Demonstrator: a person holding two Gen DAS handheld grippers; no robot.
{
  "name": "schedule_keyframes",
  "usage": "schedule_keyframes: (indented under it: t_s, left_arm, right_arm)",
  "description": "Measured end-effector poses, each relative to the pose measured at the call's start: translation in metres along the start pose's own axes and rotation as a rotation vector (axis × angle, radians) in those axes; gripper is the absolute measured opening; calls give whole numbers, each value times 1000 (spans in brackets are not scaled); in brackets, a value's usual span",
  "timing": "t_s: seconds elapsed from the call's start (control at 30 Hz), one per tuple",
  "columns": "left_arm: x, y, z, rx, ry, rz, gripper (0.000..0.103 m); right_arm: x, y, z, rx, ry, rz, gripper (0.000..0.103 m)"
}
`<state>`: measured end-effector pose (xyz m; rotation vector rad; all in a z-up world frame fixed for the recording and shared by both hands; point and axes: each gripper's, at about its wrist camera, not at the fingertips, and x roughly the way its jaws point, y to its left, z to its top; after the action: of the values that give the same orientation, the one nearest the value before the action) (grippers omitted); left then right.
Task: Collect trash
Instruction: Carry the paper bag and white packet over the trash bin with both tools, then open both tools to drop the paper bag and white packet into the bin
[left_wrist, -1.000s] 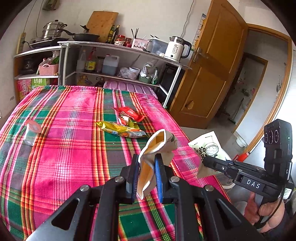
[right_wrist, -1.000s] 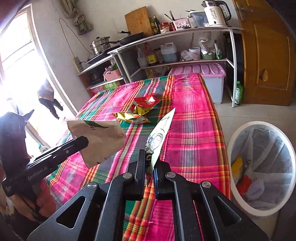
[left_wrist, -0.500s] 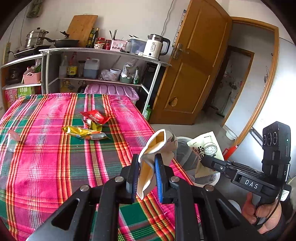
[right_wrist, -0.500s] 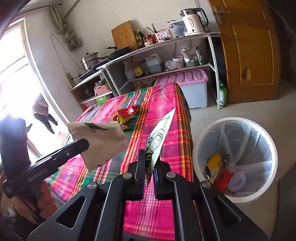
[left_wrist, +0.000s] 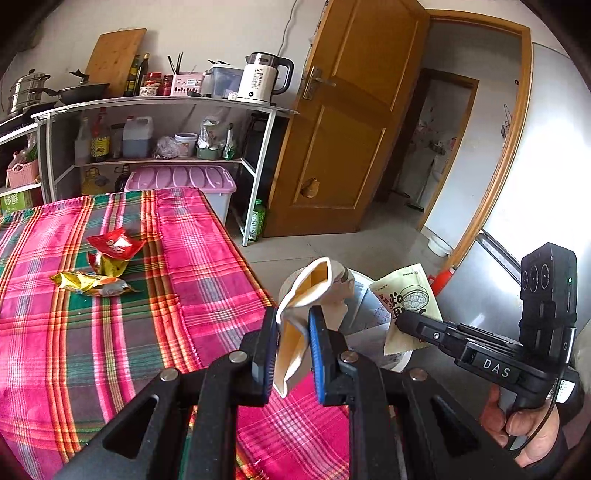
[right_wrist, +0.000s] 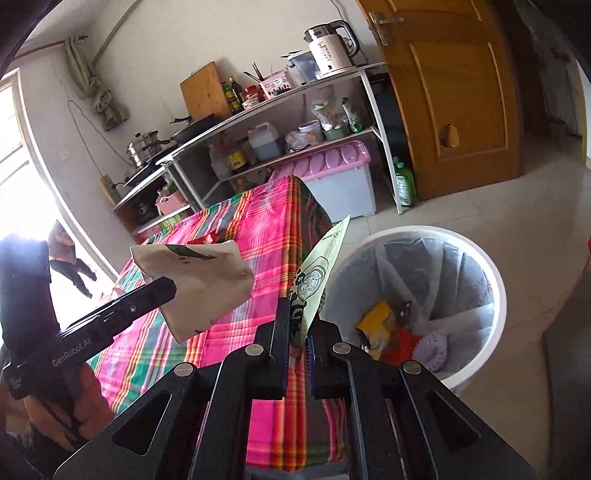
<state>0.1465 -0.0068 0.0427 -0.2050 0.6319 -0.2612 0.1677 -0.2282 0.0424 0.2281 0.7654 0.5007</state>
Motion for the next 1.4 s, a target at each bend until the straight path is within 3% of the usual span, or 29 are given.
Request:
schedule_keyframes:
  t_s: [0.9, 1.0, 1.07, 1.13, 1.4]
  left_arm:
    - [99, -43, 4, 65, 130, -81, 19]
    - [108, -46, 3, 64, 149, -78, 20]
    - [114, -47, 3, 60, 162, -69, 22]
    - [119, -47, 3, 55, 171, -67, 22]
    - [116, -46, 3, 49, 172, -71, 24]
  right_arm:
    - [24, -76, 0, 129, 55, -106, 9]
    - [27, -83, 0, 140, 58, -121, 14]
    - [27, -87, -1, 147, 54, -127, 31]
    - [26, -91, -1, 156, 49, -131, 38]
    - [20, -94, -1, 164, 33, -121, 38]
